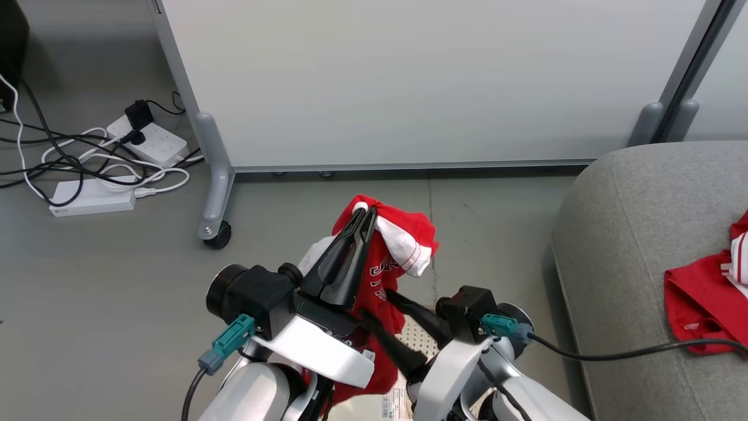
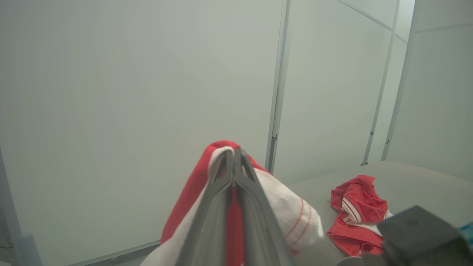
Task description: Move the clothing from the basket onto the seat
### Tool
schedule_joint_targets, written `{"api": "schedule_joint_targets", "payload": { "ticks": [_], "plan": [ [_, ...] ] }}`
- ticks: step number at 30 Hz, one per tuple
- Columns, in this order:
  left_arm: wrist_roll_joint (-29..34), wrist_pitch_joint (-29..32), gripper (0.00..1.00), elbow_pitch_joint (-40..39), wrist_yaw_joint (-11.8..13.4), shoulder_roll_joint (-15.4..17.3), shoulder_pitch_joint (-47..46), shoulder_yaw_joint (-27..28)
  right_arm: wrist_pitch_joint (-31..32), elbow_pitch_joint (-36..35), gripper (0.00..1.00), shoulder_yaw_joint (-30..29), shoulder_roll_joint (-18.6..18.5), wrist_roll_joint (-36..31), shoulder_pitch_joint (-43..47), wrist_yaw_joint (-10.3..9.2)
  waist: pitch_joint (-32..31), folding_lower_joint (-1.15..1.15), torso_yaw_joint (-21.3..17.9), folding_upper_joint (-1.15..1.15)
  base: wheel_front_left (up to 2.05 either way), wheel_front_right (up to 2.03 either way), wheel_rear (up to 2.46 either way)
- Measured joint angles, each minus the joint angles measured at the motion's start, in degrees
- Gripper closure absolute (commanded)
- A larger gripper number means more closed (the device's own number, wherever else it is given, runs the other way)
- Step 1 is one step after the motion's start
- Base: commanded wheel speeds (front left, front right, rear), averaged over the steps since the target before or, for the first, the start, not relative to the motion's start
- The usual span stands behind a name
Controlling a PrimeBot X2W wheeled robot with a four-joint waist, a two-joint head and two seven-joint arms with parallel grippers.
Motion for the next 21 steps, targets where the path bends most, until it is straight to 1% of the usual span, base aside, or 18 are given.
{"api": "schedule_joint_targets", "payload": {
  "ticks": [1,7,12,13,14,15,19,21],
  "plan": [
    [0.00,-0.03,1.00,0.09,0.00,-0.07,-0.14,-0.05,-0.41,0.83,1.00,0.52,0.00,0.77,-0.66,0.00,0.01,0.00,0.13,0.00,0.00,0.00,0.00],
    [-0.42,-0.23,1.00,0.41,0.00,-0.08,-0.15,-0.26,-2.97,4.21,1.00,2.15,0.02,3.71,-3.29,0.00,0.07,0.00,0.34,0.00,0.00,0.00,0.00],
    [-0.42,-0.53,1.00,0.38,0.16,0.33,-0.15,-0.21,-5.14,5.76,1.00,1.46,0.02,4.80,-4.75,0.00,0.29,0.00,0.12,0.00,0.00,0.00,0.00],
    [-0.27,-0.98,0.70,0.25,0.36,0.38,-0.15,-0.05,-5.64,5.87,1.00,0.99,0.02,4.99,-4.97,0.00,0.36,0.00,0.07,0.00,0.00,0.00,0.00],
    [-0.19,-1.40,0.15,0.11,0.40,0.44,-0.15,0.03,-5.93,6.09,1.00,0.63,0.02,5.05,-5.19,0.00,0.42,0.00,0.01,0.00,0.00,0.00,0.00],
    [-0.11,-1.56,0.00,0.05,0.70,0.53,-0.15,0.14,-6.31,6.17,1.00,0.25,0.02,5.06,-5.43,0.00,0.47,0.00,-0.09,0.00,0.00,0.00,0.00],
    [0.51,-2.19,0.00,-0.58,1.48,1.40,0.00,0.87,-7.46,6.36,1.00,-2.12,0.02,4.58,-6.49,0.00,0.79,0.00,-0.76,0.00,0.00,0.00,0.00],
    [0.63,-1.18,0.00,-0.60,1.82,2.41,0.65,0.80,-7.97,6.44,1.00,-3.58,0.03,4.20,-6.94,0.00,0.99,0.00,-1.09,0.00,0.00,0.00,0.00]
  ]
}}
